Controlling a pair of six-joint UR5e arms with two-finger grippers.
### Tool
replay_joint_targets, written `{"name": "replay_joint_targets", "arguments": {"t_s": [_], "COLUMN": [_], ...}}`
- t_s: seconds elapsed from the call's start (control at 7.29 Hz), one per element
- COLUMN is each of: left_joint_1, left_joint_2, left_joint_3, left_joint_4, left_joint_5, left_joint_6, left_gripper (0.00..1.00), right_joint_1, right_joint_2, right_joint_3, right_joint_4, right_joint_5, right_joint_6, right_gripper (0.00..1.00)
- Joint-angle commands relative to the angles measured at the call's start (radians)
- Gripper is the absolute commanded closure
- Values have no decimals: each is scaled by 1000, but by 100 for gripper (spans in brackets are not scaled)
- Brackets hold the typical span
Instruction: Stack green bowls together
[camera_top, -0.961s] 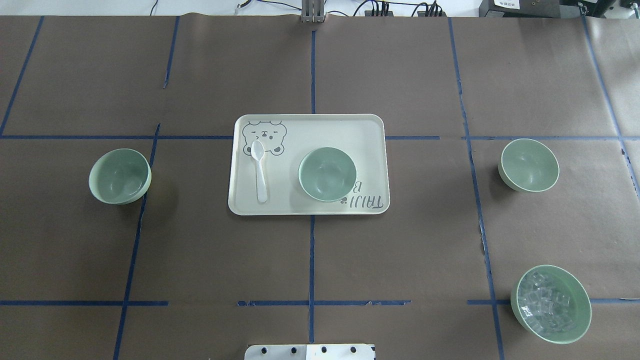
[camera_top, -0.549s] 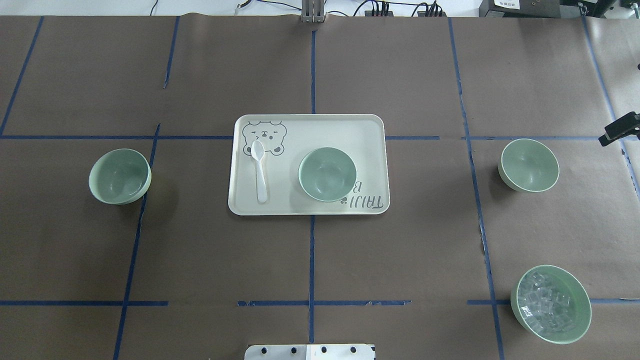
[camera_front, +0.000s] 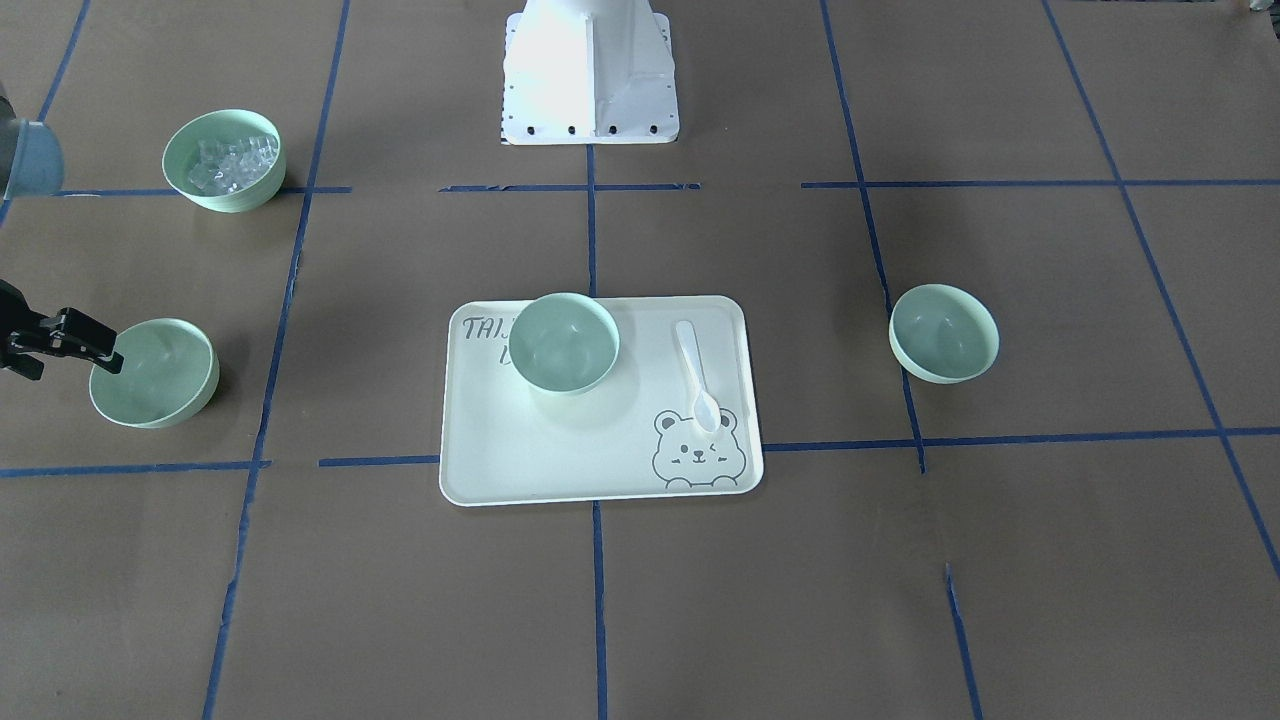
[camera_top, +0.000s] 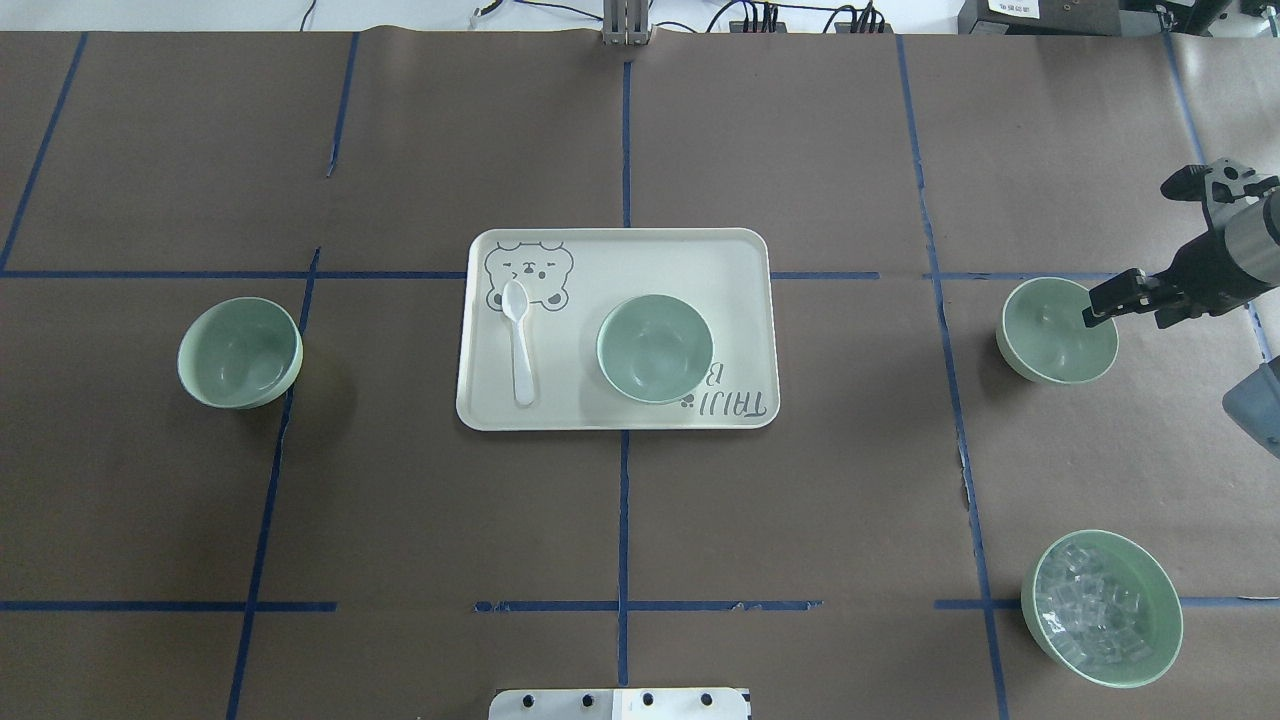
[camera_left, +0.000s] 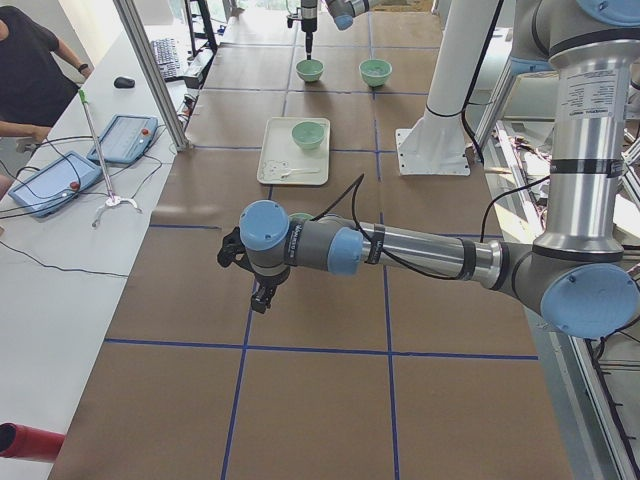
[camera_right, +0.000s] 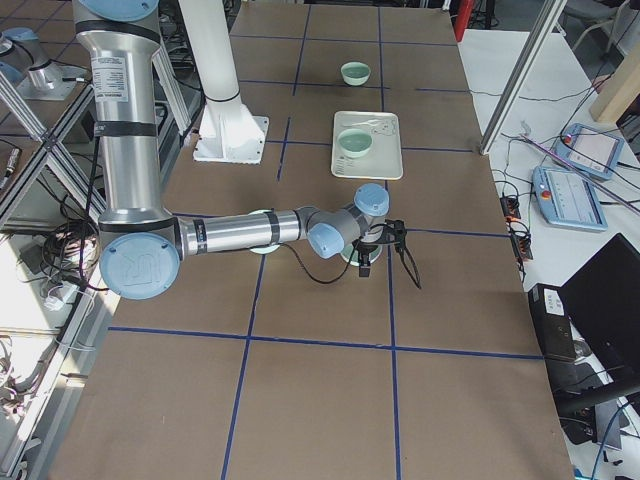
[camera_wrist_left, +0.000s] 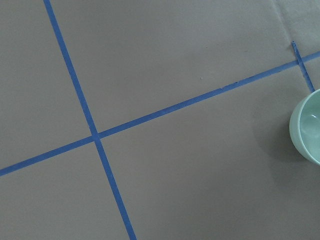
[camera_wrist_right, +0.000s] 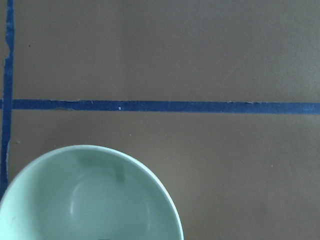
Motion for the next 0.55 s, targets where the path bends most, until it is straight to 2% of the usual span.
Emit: {"name": "replay_joint_targets", "arguments": {"t_s": [0.0, 0.14, 0.27, 0.41], "left_joint_1": [1, 2, 1, 1], "left_joint_2": [-1, -1, -1, -1], "left_joint_3": [-14, -16, -17, -17], "left_joint_4": [-1, -1, -1, -1], "left_joint_5": [1, 6, 9, 9], "left_joint_6": [-2, -2, -2, -2], "left_gripper": [0, 0, 0, 0], "right_joint_1": [-30, -35, -40, -40], "right_joint_2": [-1, 1, 5, 4], "right_joint_3": [-23, -29, -29, -26], "right_joint_4": [10, 10, 10, 10], "right_joint_5": [-39, -54, -60, -54], "right_joint_6": [15, 15, 16, 18], "right_gripper": [22, 47, 99, 100]}}
